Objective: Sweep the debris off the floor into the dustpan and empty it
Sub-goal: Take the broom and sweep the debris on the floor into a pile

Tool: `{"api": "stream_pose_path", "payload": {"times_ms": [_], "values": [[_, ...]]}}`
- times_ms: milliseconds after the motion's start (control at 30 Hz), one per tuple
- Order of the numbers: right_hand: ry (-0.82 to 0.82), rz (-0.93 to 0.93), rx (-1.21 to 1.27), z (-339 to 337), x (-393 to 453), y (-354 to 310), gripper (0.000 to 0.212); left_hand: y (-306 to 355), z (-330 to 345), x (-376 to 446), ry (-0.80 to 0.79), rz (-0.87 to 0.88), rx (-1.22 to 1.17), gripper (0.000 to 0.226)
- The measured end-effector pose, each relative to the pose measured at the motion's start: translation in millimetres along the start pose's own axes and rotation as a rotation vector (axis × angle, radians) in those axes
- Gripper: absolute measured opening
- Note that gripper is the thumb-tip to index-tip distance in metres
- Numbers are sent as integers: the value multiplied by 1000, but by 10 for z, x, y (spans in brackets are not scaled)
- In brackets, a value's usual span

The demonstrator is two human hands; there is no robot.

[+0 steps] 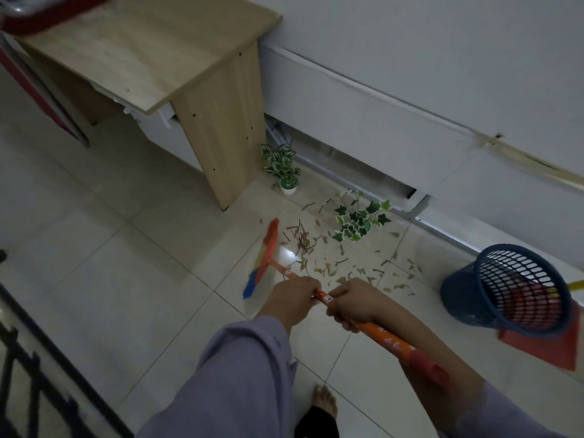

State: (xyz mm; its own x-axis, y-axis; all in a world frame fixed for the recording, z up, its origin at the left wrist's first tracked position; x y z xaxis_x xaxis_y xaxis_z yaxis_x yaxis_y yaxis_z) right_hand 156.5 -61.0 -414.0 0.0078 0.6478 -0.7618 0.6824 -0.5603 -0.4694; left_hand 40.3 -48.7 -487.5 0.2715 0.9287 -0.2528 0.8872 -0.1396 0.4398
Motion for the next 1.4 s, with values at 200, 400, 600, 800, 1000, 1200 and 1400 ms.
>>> {"api": "stream_pose_path", "payload": {"times_ms": [200,400,600,800,1000,1200,1400], "values": [[-23,54,198,516,521,-631,25,-768,-395,196,5,-57,136,28],[-12,199,347,823,902,-838,7,-1247,-360,424,-97,22,179,39],[14,349,367,612,731,-647,13,-884,-255,494,-214,162,66,38],[146,278,445,263,645,-716,20,-707,-527,753,-138,307,65,28],[184,272,557,237,1010,-881,6,-818,-561,1166,-161,289,166,37],[236,389,677,283,1225,-663,19,-773,-184,1419,-285,288,239,47],[150,449,668,345,894,-475,16,-579,-200,1171,-261,372,276,28]]}}
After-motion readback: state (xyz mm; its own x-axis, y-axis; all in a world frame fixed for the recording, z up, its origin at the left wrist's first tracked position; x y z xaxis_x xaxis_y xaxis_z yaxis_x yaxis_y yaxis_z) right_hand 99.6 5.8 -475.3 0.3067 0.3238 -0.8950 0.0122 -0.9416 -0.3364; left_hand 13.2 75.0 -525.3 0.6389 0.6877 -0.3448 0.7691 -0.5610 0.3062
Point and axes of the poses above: each hand's wrist, its own x-axis towards the middle knuckle, its own z-axis out of the palm, y = z × x, the point moved 6 cm from there along x, towards the middle knuckle, and after that the axes turned 12 degrees about y, right-handed, at the moved point
